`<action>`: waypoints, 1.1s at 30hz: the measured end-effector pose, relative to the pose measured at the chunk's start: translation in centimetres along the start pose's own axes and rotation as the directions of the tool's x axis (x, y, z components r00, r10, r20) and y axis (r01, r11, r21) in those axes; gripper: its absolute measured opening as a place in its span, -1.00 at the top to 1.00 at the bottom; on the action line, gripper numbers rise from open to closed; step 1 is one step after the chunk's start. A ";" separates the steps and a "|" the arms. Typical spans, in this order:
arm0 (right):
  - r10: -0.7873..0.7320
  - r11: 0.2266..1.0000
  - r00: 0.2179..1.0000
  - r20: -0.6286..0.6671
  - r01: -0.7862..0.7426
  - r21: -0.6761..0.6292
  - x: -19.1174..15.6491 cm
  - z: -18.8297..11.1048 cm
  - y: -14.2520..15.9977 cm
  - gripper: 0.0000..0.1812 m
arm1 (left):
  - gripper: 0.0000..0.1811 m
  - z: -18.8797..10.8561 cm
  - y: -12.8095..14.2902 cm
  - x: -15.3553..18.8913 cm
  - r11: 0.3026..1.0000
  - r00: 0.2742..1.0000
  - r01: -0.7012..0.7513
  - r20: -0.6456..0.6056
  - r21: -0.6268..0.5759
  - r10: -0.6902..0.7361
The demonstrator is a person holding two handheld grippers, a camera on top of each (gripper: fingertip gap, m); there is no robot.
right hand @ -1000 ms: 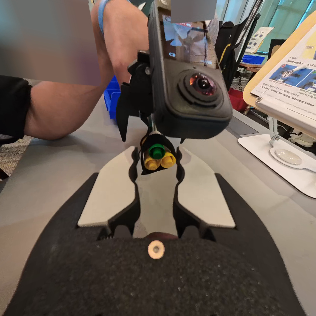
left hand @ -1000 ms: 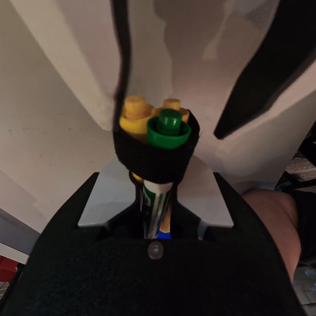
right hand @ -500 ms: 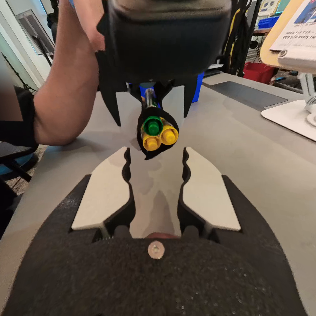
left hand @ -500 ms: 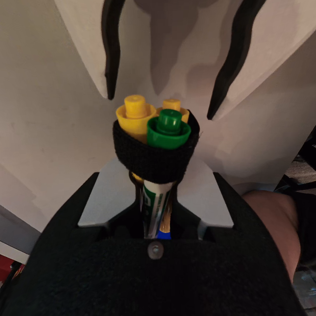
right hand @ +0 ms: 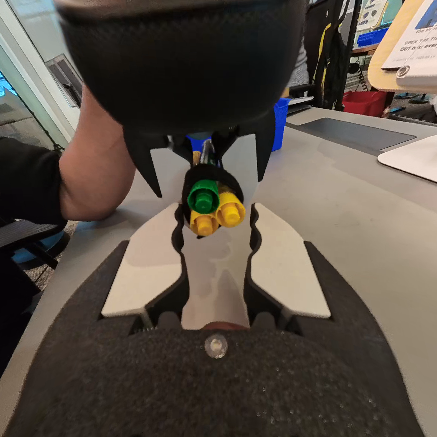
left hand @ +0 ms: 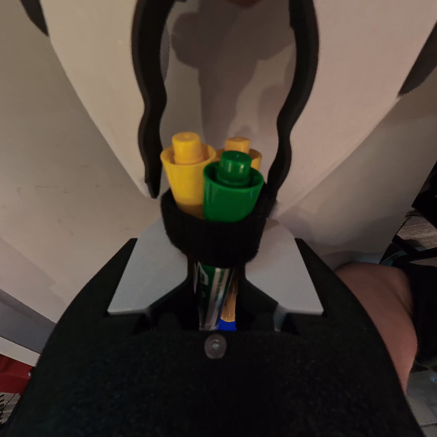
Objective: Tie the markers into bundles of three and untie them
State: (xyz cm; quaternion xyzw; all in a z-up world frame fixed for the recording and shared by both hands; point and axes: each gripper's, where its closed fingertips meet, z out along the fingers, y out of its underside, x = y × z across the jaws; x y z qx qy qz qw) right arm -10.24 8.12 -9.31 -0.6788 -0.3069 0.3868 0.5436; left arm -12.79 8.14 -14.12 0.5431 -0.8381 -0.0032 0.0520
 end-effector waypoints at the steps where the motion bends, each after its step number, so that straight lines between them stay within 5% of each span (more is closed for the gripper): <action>1: 0.004 1.000 1.000 -0.004 -0.004 -0.002 0.1 0.0 0.0 0.40 | 0.55 0.0 0.0 0.0 1.000 1.000 0.002 -0.001 -0.001 -0.002; 6: 0.004 1.000 1.000 0.028 -0.005 0.005 -0.1 -0.8 0.0 0.32 | 0.55 0.1 0.7 -0.4 0.999 0.999 0.032 0.001 -0.016 -0.032; 12: 0.026 1.000 1.000 0.011 -0.025 -0.011 0.4 -0.3 0.6 0.53 | 0.55 0.2 0.8 -0.5 0.999 0.999 0.032 -0.003 -0.017 -0.032; 26: 0.228 0.973 0.972 0.063 -0.229 0.012 -0.6 0.6 0.9 0.29 | 0.55 -0.2 0.5 -0.5 1.000 1.000 0.029 0.004 0.011 -0.029; 33: 0.412 0.910 0.910 0.057 -0.414 0.027 -1.7 1.7 1.8 0.59 | 0.55 -0.3 1.1 -0.9 0.998 0.999 0.053 0.006 0.016 -0.053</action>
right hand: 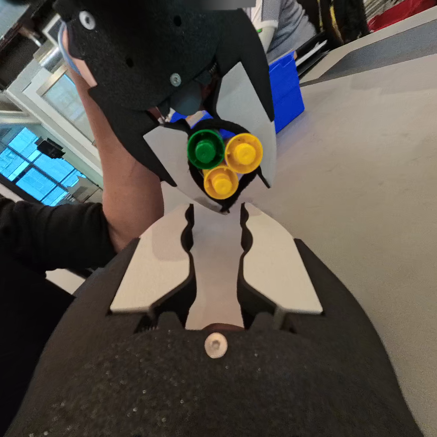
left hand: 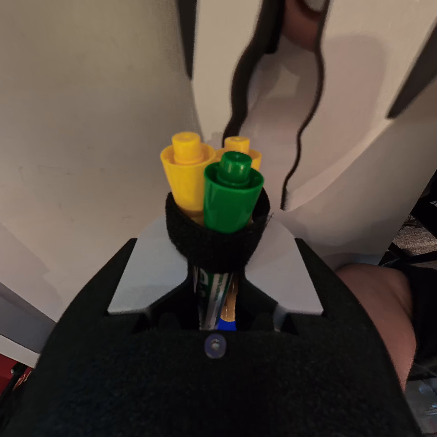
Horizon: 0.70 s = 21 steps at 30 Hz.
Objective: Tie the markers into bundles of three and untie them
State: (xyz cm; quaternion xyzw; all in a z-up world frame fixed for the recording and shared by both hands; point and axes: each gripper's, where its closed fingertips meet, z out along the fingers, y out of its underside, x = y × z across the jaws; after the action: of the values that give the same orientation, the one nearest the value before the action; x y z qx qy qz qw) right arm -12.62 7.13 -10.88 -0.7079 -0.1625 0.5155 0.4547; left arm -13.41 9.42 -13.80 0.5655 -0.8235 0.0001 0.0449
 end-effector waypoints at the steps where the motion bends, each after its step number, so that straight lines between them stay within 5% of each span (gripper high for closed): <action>1: -0.001 1.000 1.000 -0.022 0.001 0.005 0.0 0.1 0.1 0.59 | 0.55 0.0 0.0 -0.1 1.000 1.000 0.003 -0.002 0.000 -0.003; 12: 0.096 0.992 0.991 -0.094 -0.088 0.091 0.9 -0.8 -0.4 0.64 | 0.54 -0.1 0.0 0.1 1.000 1.000 -0.001 -0.010 0.012 0.001; 21: -0.312 0.940 0.892 -0.328 0.340 0.030 -0.3 -1.0 -0.7 0.58 | 0.55 0.0 0.1 0.1 1.000 1.000 0.001 -0.027 0.017 -0.001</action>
State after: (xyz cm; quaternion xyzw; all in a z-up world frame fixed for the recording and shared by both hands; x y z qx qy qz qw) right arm -11.70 6.78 -10.07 -0.7239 -0.1812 0.3174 0.5851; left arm -13.50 9.36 -13.83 0.5664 -0.8224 0.0150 0.0513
